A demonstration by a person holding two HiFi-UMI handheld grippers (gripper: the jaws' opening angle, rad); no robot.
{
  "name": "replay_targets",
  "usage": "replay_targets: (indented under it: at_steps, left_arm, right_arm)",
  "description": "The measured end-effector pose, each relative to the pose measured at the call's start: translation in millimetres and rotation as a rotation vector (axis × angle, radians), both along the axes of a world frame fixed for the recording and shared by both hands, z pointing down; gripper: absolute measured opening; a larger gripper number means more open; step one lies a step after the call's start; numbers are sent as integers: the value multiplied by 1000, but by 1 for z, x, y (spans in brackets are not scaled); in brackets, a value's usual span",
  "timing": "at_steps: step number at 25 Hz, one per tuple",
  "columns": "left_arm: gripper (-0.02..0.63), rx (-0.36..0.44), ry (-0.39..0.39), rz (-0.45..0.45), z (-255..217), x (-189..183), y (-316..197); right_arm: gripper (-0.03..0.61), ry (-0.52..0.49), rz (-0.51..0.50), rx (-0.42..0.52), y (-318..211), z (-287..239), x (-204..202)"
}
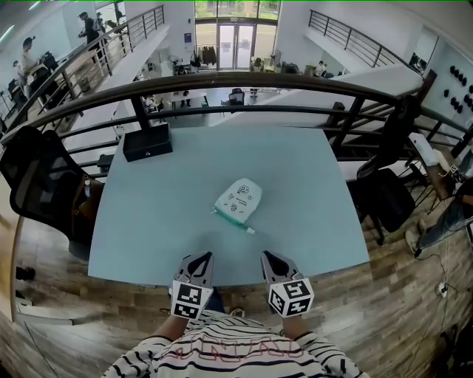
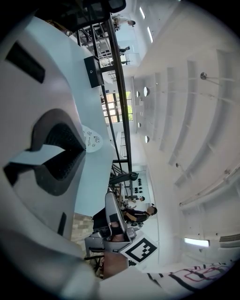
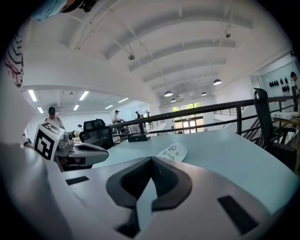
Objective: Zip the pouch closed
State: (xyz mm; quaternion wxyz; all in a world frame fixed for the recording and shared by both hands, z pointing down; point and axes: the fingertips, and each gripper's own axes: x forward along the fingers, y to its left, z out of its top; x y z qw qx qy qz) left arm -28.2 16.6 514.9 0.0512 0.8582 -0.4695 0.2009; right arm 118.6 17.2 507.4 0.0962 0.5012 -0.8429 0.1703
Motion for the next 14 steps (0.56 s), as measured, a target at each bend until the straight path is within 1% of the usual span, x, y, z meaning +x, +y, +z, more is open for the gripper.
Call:
replay_targets:
  at_steps: [14]
  left_arm:
    - [25, 23, 13, -6, -7, 2, 6]
  right_arm:
    - [28, 19, 4, -4, 4, 1, 3]
